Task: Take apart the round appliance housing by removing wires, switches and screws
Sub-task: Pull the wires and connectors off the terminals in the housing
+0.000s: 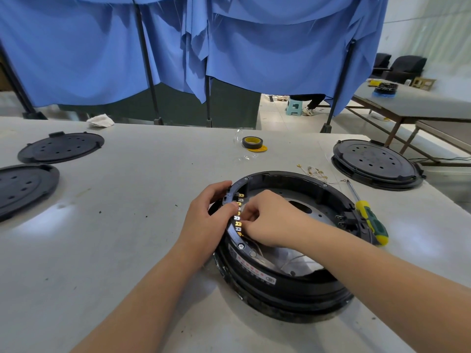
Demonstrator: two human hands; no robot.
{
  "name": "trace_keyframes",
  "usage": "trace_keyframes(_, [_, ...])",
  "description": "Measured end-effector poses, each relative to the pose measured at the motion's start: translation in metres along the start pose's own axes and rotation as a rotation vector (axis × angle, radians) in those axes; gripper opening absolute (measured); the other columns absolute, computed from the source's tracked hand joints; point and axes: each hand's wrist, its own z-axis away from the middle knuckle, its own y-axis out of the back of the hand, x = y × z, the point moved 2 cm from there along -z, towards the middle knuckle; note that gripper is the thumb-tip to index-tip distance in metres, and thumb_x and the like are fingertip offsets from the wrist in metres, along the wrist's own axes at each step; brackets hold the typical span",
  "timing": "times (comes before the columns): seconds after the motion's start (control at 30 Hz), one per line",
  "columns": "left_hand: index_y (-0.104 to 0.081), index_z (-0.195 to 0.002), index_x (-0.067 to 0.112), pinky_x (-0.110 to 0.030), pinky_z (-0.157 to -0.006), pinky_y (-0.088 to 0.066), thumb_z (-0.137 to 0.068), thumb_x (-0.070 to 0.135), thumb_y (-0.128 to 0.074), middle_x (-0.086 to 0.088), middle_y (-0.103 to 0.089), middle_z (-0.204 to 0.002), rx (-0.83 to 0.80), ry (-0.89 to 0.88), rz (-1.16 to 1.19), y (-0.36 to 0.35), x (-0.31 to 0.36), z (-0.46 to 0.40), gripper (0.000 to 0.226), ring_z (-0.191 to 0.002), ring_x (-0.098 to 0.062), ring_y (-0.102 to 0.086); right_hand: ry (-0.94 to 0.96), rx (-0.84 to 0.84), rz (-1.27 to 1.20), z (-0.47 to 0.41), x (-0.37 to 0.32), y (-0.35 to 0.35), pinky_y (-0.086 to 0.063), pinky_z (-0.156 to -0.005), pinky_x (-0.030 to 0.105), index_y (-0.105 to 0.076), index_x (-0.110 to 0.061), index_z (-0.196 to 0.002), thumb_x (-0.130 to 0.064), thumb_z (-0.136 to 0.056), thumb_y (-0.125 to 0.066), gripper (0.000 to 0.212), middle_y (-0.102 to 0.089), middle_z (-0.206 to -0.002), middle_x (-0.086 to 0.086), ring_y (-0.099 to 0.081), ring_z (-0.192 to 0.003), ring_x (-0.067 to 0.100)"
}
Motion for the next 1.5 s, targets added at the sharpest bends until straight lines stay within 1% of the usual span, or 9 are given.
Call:
trace_keyframes(0.17, [-0.063,-0.108,0.032,-0.006,-0.075,-0.047,-0.082,0.001,-0.062,0.014,-0.068,-0.103,0.016,0.002,-0.004,-0.0004,0.0009,0.0000,0.040,-0.094,0.003,-0.063,-0.019,0.013,0.018,0.0006,-0.0006,-0.0003,-0.042,-0.050,0.020,-0.071,-0.018,-0.074,-0.021,-0.081,-0.061,0.012,-0.068,-0.070,0.001,-0.056,-0.058,0.009])
trace_keyframes(0.3, [-0.063,-0.111,0.031,-0.005,-0.075,-0.047,-0.083,0.003,-0.062,0.016,-0.067,-0.104,0.018,0.013,-0.020,-0.0008,0.0007,-0.0005,0.040,-0.097,0.004,-0.062,-0.020,0.034,0.034,0.0010,-0.0012,-0.0016,-0.049,-0.056,0.026,-0.070,-0.017,-0.076,-0.022,-0.080,-0.061,0.012,-0.069,-0.072,0.001,-0.062,-0.065,0.013])
trace_keyframes(0.43, [-0.061,-0.118,0.029,0.001,-0.073,-0.043,-0.083,0.004,-0.063,0.022,-0.063,-0.107,0.026,0.028,-0.028,-0.0004,0.0010,0.0001,0.043,-0.094,0.017,-0.057,-0.018,0.035,0.043,0.0013,-0.0009,-0.0025,-0.051,-0.059,0.027,-0.068,-0.018,-0.078,-0.025,-0.082,-0.060,0.011,-0.068,-0.072,-0.001,-0.062,-0.068,0.013])
trace_keyframes(0.6, [-0.063,-0.121,0.028,-0.019,-0.087,-0.050,-0.081,0.006,-0.065,0.014,-0.067,-0.114,0.017,0.061,-0.015,-0.0006,0.0007,0.0008,0.046,-0.103,0.001,-0.063,-0.042,0.017,0.014,-0.0004,-0.0007,-0.0020,-0.047,-0.056,0.024,-0.069,-0.018,-0.077,-0.023,-0.081,-0.060,0.010,-0.068,-0.073,0.000,-0.060,-0.066,0.012])
trace_keyframes(0.67, [-0.064,-0.119,0.028,-0.026,-0.091,-0.050,-0.075,0.013,-0.065,0.012,-0.068,-0.114,0.013,0.063,-0.009,-0.0010,0.0016,0.0016,0.047,-0.104,-0.003,-0.064,-0.049,0.014,0.006,-0.0012,-0.0006,-0.0016,-0.047,-0.057,0.025,-0.069,-0.018,-0.078,-0.022,-0.081,-0.060,0.010,-0.069,-0.074,0.000,-0.060,-0.066,0.012])
trace_keyframes(0.77, [-0.064,-0.116,0.031,-0.029,-0.091,-0.052,-0.066,0.023,-0.061,0.011,-0.069,-0.111,0.014,0.079,-0.016,-0.0010,0.0027,0.0016,0.051,-0.103,-0.005,-0.065,-0.048,0.011,0.011,-0.0007,-0.0003,-0.0018,-0.046,-0.055,0.023,-0.069,-0.019,-0.079,-0.023,-0.081,-0.060,0.009,-0.068,-0.074,-0.002,-0.060,-0.067,0.011])
trace_keyframes(0.9, [-0.063,-0.120,0.028,-0.035,-0.095,-0.052,-0.065,0.024,-0.062,0.007,-0.069,-0.114,0.018,0.097,-0.022,-0.0012,0.0033,0.0009,0.055,-0.105,-0.008,-0.065,-0.043,0.026,0.023,0.0002,0.0005,-0.0025,-0.041,-0.051,0.022,-0.065,-0.021,-0.073,-0.025,-0.081,-0.061,0.010,-0.066,-0.070,-0.004,-0.058,-0.064,0.010])
trace_keyframes(1.3, [-0.062,-0.124,0.025,-0.037,-0.099,-0.049,-0.066,0.023,-0.061,0.007,-0.067,-0.118,0.021,0.094,-0.046,-0.0022,0.0063,0.0026,0.058,-0.108,-0.007,-0.063,-0.053,0.024,0.018,-0.0003,0.0012,-0.0032,-0.048,-0.058,0.025,-0.067,-0.018,-0.074,-0.023,-0.081,-0.059,0.012,-0.068,-0.072,0.000,-0.061,-0.066,0.014])
trace_keyframes(1.5, [-0.063,-0.123,0.026,-0.034,-0.098,-0.050,-0.065,0.022,-0.061,0.011,-0.068,-0.114,0.035,0.090,-0.052,-0.0022,0.0074,0.0026,0.057,-0.106,-0.004,-0.063,-0.057,0.008,0.021,-0.0003,0.0009,-0.0026,-0.045,-0.054,0.024,-0.067,-0.015,-0.076,-0.022,-0.081,-0.058,0.012,-0.069,-0.075,0.005,-0.057,-0.062,0.014])
